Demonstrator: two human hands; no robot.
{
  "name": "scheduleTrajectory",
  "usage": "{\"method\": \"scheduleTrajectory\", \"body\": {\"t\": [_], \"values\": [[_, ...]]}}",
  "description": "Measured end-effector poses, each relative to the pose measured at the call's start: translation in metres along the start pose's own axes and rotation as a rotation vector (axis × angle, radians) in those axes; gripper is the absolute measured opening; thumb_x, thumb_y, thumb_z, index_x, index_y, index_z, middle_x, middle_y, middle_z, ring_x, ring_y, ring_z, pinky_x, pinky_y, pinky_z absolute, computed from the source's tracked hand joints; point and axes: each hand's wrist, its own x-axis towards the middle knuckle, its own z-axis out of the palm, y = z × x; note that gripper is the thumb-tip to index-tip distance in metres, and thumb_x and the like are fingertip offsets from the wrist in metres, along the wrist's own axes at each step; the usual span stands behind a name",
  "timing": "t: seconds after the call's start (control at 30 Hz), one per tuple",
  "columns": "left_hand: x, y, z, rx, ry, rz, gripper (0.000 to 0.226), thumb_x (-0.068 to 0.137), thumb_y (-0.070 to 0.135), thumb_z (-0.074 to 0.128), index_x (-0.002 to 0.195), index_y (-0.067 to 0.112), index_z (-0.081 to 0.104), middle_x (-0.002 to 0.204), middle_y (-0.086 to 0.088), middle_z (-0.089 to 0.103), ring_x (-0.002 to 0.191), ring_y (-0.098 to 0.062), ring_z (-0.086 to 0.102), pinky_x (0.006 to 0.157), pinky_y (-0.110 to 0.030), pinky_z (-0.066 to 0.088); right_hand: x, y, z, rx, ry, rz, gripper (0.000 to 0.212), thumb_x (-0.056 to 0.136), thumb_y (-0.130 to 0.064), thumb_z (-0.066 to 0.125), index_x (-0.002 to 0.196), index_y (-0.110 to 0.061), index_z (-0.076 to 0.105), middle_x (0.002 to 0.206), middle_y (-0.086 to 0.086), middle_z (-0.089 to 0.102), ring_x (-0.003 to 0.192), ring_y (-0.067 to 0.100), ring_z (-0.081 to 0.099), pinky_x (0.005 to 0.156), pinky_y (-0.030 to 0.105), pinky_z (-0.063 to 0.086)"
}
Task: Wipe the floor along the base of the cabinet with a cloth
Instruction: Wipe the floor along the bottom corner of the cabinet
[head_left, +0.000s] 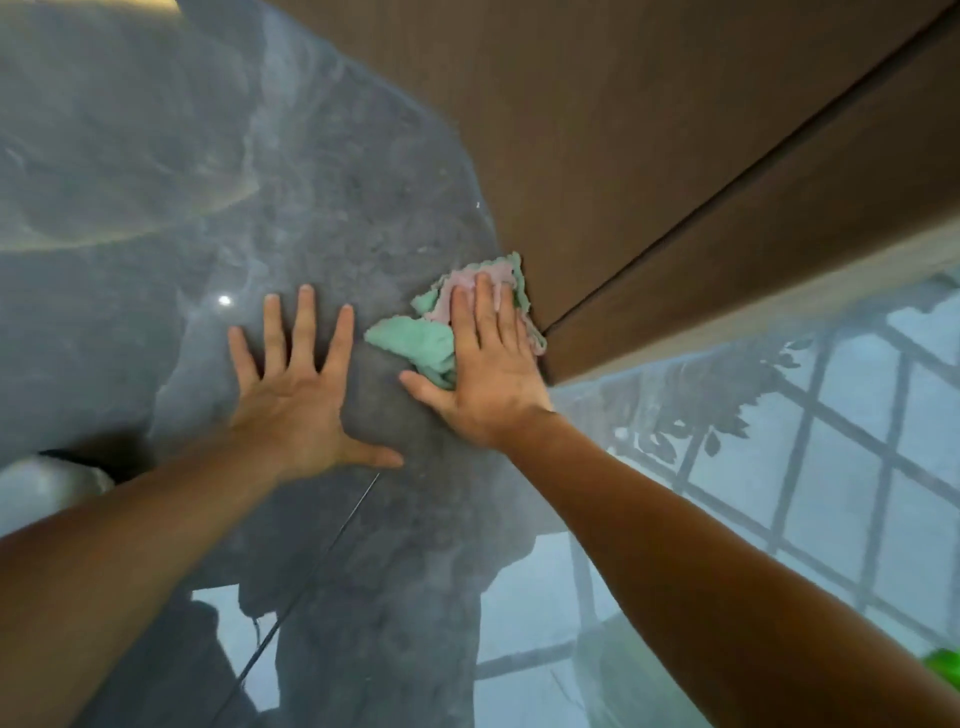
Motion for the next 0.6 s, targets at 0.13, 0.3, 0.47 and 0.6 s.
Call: {"method": "scheduleTrajectory", "body": {"t": [0.13,0.3,0.47,0.6], "values": [[0.010,0.001,0.005,-0.008,-0.042,0.003,0.163,0.013,0.105,0.032,0.130,0.027,-0.051,0.136,-0.009,-0.060,0.129,-0.040,-0.050,0.106,-0.068,-0.019,0.043,-0.008,-0.002,0.008,0.089,0.049,0.112,0.074,-0.084,0.026,0.154,-0.011,-0.005,0.163,0.015,-0.009,0.150,0.028,-0.015,0.123,0.046,-0.001],[0.012,0.002,0.006,0.012,-0.052,0.009,0.160,0.011,0.105,0.020,0.129,0.024,-0.052,0.136,-0.013,-0.061,0.124,-0.043,-0.054,0.104,-0.071,-0.018,0.108,-0.020,-0.015,0.030,0.142,0.074,0.107,0.077,-0.083,0.028,0.155,-0.013,0.004,0.164,0.014,-0.001,0.151,0.029,-0.010,0.123,0.044,-0.003],[0.012,0.000,0.008,0.005,-0.036,0.009,0.160,0.013,0.105,0.021,0.131,0.023,-0.050,0.137,-0.014,-0.059,0.124,-0.043,-0.054,0.103,-0.071,-0.020,0.177,-0.031,-0.035,0.082,0.078,0.079,0.095,0.081,-0.081,0.030,0.155,-0.026,0.007,0.165,0.008,-0.003,0.150,0.030,-0.012,0.122,0.045,-0.006],[0.012,-0.001,0.011,0.011,-0.020,0.013,0.161,0.012,0.105,0.021,0.133,0.023,-0.048,0.138,-0.015,-0.058,0.125,-0.043,-0.053,0.101,-0.070,-0.023,0.197,-0.033,-0.034,0.009,0.148,0.035,0.081,0.084,-0.078,0.027,0.153,-0.037,0.013,0.165,0.007,0.005,0.150,0.035,-0.007,0.122,0.049,-0.001]]}}
